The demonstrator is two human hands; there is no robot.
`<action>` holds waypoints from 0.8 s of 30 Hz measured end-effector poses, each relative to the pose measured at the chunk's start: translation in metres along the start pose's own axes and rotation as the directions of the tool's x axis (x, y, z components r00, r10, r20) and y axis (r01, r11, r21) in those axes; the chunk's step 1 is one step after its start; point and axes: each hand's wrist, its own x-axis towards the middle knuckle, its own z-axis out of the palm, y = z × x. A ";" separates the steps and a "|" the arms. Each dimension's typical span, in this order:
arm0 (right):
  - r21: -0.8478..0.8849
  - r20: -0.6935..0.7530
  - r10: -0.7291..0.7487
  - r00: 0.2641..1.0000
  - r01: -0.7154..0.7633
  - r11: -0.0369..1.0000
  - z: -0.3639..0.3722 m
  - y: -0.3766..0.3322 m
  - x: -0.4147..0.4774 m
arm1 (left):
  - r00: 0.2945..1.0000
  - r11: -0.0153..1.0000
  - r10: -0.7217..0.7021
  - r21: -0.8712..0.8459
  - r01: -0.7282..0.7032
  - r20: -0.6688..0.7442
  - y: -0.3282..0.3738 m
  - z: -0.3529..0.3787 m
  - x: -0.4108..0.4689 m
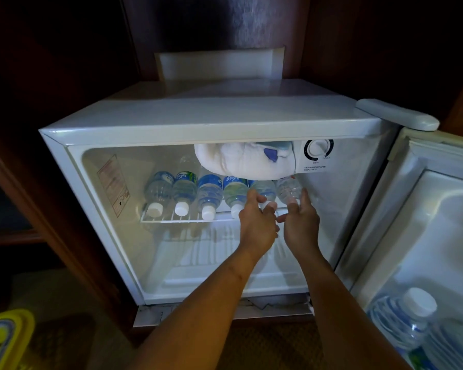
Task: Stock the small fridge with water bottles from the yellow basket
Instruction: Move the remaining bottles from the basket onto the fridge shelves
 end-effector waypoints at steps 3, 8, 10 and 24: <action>-0.047 0.024 0.001 1.000 0.000 0.999 -0.003 0.002 -0.001 | 0.999 0.997 0.037 0.068 -0.037 0.006 -0.004 -0.001 0.001; -0.262 0.052 -0.093 0.994 0.103 0.960 -0.016 -0.007 -0.034 | 0.997 0.994 0.050 0.090 -0.055 0.055 0.007 -0.028 -0.025; -0.291 0.029 -0.191 0.981 0.191 0.937 -0.022 -0.014 -0.066 | 0.995 0.985 0.100 0.140 -0.102 0.016 0.008 -0.059 -0.047; 0.038 0.851 -0.408 0.331 0.736 0.676 0.122 -0.062 -0.333 | 0.986 0.697 -0.021 0.704 0.135 -0.167 -0.032 -0.431 -0.280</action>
